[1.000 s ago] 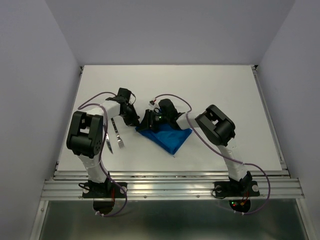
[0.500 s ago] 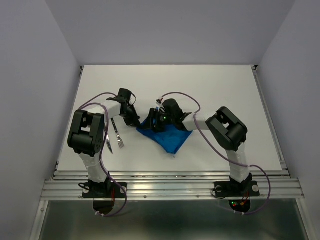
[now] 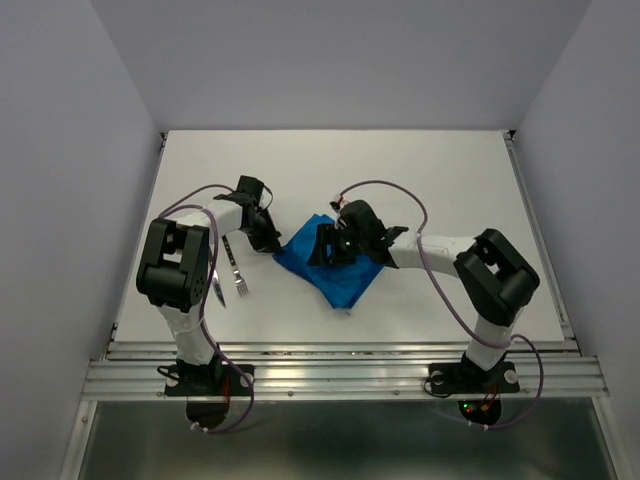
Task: Fold the napkin into a case and place the utensils inside
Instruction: Fold the lower triangle-folded napkin at the center of the board.
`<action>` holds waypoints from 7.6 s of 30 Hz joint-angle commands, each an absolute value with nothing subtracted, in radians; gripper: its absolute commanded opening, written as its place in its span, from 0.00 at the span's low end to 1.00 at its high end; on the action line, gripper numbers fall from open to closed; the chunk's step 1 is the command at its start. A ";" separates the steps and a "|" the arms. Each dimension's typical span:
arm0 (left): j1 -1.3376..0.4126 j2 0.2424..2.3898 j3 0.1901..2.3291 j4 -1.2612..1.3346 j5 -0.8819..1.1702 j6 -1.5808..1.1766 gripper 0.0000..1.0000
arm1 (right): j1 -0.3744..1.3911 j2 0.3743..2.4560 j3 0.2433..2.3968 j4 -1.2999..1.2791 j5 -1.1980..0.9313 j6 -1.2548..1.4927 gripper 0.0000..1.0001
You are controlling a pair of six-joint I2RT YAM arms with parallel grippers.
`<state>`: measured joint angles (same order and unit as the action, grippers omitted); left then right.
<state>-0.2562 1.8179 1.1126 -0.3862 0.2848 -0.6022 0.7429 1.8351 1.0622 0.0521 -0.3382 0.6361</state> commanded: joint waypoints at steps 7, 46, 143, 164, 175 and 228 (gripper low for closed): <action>-0.265 1.858 1.120 -0.414 0.232 -0.571 0.05 | 0.906 1.540 0.982 -0.141 0.096 0.477 0.59; -0.276 1.873 1.129 -0.428 0.218 -0.563 0.05 | 1.138 1.648 1.092 -0.430 0.614 0.626 0.26; -0.376 1.809 1.272 -0.537 0.063 -0.540 0.42 | 1.011 1.723 0.930 -0.261 0.491 0.649 0.30; -0.448 1.680 1.244 -0.554 -0.066 -0.561 0.45 | 1.011 1.720 0.847 -0.157 0.384 0.744 0.30; -0.453 1.736 1.255 -0.535 -0.066 -0.584 0.45 | 1.011 1.692 0.793 -0.069 0.311 0.917 0.31; -0.549 2.002 1.489 -0.686 -0.420 -0.686 0.34 | 1.039 1.761 0.854 -0.066 0.293 0.911 0.31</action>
<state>-0.5442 2.0125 1.4532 -0.6487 -0.3721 -0.6724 1.0222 1.7153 0.8581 0.0193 0.3172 0.8982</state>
